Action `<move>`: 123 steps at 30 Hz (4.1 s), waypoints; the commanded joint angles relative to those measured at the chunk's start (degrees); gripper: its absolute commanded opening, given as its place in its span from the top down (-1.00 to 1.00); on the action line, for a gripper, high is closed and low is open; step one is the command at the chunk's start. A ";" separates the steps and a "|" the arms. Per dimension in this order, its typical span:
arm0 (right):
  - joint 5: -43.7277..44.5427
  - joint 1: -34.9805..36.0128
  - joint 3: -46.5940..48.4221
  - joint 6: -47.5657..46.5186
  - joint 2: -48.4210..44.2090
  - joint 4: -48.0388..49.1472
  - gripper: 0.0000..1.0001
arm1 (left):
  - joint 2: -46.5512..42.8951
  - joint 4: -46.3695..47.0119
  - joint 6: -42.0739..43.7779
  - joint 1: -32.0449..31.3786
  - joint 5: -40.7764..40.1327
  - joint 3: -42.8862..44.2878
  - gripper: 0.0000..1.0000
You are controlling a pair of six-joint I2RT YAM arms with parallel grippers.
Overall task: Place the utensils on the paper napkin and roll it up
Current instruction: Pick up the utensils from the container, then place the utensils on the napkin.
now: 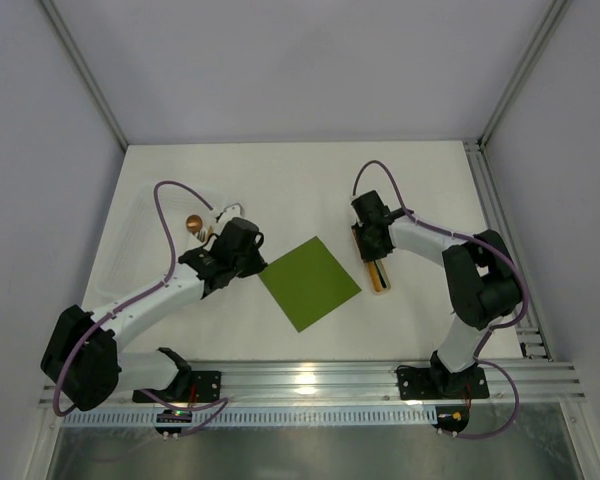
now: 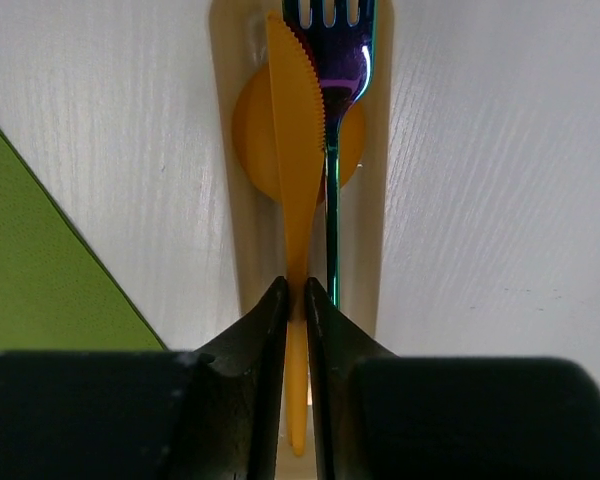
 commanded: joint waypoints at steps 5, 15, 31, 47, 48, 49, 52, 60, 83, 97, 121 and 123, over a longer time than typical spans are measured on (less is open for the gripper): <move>2.45 0.32 1.14 -0.24 -5.19 -1.17 0.89 | -0.46 -0.14 0.97 -0.45 -1.18 -0.01 0.89; 0.80 0.94 3.96 2.91 -10.46 -5.56 0.92 | -1.25 -0.85 1.41 -0.54 -1.18 0.35 0.91; -2.92 17.80 0.54 46.33 -5.91 12.19 0.92 | -8.89 -3.48 2.29 -0.80 -1.18 -3.61 0.99; 9.39 22.38 8.44 52.06 3.68 0.85 0.92 | -24.19 -10.95 2.38 -0.89 -2.33 -4.93 0.92; 9.22 22.38 8.44 51.18 3.86 0.85 0.93 | -24.11 -10.87 2.47 -0.80 -2.06 -5.10 0.91; 8.78 22.47 8.70 49.52 3.94 0.59 0.92 | -23.93 -10.52 2.47 -0.80 -1.89 -5.54 0.91; 9.38 22.47 9.32 46.27 3.95 -0.46 0.92 | -23.49 -9.90 2.47 -0.80 -1.10 -6.16 0.92; 7.99 22.47 14.68 39.84 6.93 -3.37 0.92 | -24.02 -9.37 2.29 -0.80 -1.01 -6.51 0.89; 7.72 22.38 14.07 40.54 9.92 -4.95 0.91 | -24.90 -10.16 2.64 -0.89 -1.97 -6.60 0.82; 7.28 21.94 15.04 41.24 11.86 -5.12 0.84 | -24.90 -10.16 2.91 -0.80 -2.06 -6.42 0.80; 6.58 21.94 19.60 40.72 11.77 -6.09 0.84 | -25.16 -9.99 3.26 -0.80 -2.33 -6.33 0.75; 6.58 21.94 20.22 40.45 12.29 -6.62 0.84 | -25.07 -9.90 3.17 -0.80 -2.33 -6.33 0.75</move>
